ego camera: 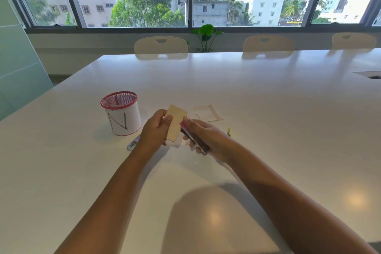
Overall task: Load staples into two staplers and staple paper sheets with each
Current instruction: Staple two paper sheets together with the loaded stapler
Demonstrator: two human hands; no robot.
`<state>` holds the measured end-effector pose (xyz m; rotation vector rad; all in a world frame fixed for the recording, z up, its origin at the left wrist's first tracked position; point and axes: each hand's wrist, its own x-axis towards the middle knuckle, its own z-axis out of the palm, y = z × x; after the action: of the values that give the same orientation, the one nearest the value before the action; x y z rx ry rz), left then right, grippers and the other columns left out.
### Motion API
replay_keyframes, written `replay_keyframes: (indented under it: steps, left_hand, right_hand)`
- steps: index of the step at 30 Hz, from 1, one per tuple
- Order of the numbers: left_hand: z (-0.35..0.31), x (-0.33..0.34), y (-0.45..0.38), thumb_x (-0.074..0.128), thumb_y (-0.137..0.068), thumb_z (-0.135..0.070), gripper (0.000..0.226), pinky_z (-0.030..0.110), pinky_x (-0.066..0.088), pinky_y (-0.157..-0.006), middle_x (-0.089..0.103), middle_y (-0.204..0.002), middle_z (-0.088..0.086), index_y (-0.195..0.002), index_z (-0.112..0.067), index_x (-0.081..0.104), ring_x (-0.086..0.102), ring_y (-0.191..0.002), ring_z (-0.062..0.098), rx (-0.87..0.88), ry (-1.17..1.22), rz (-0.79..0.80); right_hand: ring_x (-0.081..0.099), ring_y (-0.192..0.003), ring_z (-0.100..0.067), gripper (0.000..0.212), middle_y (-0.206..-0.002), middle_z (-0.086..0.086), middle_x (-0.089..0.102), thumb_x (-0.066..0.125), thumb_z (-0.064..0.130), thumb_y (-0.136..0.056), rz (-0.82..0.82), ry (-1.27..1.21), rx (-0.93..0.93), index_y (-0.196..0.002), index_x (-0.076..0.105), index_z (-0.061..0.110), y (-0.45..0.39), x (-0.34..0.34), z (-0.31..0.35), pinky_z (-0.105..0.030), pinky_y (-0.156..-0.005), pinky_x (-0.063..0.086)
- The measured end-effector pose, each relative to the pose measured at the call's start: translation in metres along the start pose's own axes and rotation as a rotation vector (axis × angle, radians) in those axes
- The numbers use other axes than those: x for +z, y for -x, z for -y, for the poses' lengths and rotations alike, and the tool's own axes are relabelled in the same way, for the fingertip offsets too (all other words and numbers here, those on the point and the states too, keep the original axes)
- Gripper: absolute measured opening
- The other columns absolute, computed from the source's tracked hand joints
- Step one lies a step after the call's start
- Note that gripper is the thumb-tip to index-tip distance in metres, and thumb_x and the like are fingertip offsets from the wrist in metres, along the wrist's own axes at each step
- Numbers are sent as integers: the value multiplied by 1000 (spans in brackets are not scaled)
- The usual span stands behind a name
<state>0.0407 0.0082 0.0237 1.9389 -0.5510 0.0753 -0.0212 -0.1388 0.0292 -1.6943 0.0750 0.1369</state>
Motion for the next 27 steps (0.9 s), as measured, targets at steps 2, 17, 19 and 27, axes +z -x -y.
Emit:
replay_keyframes:
  steps: [2,17,19,27]
  left_hand:
    - [1,0,1,38,-96,-25,25,15,50,-51,60,-95,4,-114,-12,49,62,-79,18,50,-63,31]
    - [-5,-3,5,37,-53,-91,71,10,49,-49,60,-91,-20,-103,-41,51,63,-80,7,142,71,107]
    - [-6,-4,3,35,-42,-96,97,12,53,-57,61,-101,-11,-112,-32,54,62,-86,11,98,112,118]
    - [2,3,6,60,-39,-85,90,29,56,-80,70,-99,6,-104,-23,62,67,-88,19,-2,194,189]
  right_hand:
    - [57,-75,-14,44,-95,-2,63,50,56,-85,-16,16,-23,-104,60,18,-1,1,-2,-22,-56,43]
    - [60,-82,-22,63,-89,-7,69,72,70,-50,-67,14,-98,-89,69,21,-13,-1,-10,-32,-75,46]
    - [61,-81,-20,59,-87,-4,71,71,67,-55,-102,27,-124,-91,70,20,-13,-3,-9,-27,-73,45]
    - [63,-71,4,25,-83,5,69,68,27,-82,-135,24,-233,-102,68,12,-8,-6,-8,-8,-65,44]
